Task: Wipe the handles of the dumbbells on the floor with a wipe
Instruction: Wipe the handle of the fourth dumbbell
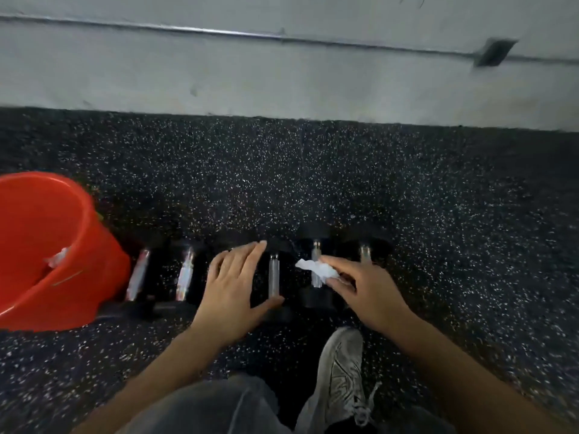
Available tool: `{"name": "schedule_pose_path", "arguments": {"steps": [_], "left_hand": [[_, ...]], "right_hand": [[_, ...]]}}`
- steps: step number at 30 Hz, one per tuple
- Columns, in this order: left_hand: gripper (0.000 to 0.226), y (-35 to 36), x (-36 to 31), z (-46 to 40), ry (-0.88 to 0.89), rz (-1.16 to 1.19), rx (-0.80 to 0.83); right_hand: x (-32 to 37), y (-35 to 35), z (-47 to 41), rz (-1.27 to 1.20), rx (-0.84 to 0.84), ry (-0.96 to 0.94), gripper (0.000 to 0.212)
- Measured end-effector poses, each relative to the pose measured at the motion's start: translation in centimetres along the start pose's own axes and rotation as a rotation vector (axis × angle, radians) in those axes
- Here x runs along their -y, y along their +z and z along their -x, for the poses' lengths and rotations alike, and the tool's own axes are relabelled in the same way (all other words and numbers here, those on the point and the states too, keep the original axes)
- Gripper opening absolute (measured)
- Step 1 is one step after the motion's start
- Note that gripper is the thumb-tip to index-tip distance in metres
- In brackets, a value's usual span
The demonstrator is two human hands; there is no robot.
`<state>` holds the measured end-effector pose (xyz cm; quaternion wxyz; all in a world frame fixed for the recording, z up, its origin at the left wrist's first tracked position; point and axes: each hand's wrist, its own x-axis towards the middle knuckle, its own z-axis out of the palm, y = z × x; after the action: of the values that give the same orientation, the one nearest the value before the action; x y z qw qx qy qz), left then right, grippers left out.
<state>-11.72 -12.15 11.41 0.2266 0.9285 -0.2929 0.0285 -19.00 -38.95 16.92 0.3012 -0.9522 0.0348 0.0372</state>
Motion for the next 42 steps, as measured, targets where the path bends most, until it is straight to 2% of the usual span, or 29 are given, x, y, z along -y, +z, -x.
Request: {"name": "schedule_pose_path", "arguments": {"steps": [10, 17, 26, 30, 34, 38, 40, 42], "left_hand": [[0.106, 11.1, 5.8, 1.5, -0.169, 0.107, 0.128], [0.112, 14.9, 7.5, 2.1, -0.279, 0.1, 0.096], [0.119, 15.6, 7.8, 2.7, -0.341, 0.056, 0.088], [0.119, 15.5, 7.6, 2.5, -0.352, 0.042, 0.097], [0.12, 15.4, 7.5, 2.5, -0.362, 0.038, 0.108], [0.119, 15.5, 7.6, 2.4, -0.356, 0.035, 0.125], [0.119, 15.6, 7.6, 2.5, -0.357, 0.032, 0.134], [0.119, 15.6, 7.6, 2.5, -0.36, 0.043, 0.131]], "right_hand": [[-6.6, 11.4, -8.0, -0.099, 0.085, 0.159, 0.041], [-8.9, 17.9, -13.3, -0.026, 0.148, 0.104, 0.041], [-8.6, 20.7, -15.5, 0.135, 0.233, -0.059, 0.04], [-8.2, 20.7, -15.4, 0.053, 0.248, -0.097, 0.036], [-8.1, 20.0, -13.6, 0.084, 0.438, -0.213, 0.04], [-8.1, 19.5, -13.0, 0.258, 0.705, -0.365, 0.038], [-8.2, 19.5, -12.8, 0.293, 0.68, -0.43, 0.043], [-8.3, 19.3, -12.9, 0.243, 0.532, -0.445, 0.045]]}}
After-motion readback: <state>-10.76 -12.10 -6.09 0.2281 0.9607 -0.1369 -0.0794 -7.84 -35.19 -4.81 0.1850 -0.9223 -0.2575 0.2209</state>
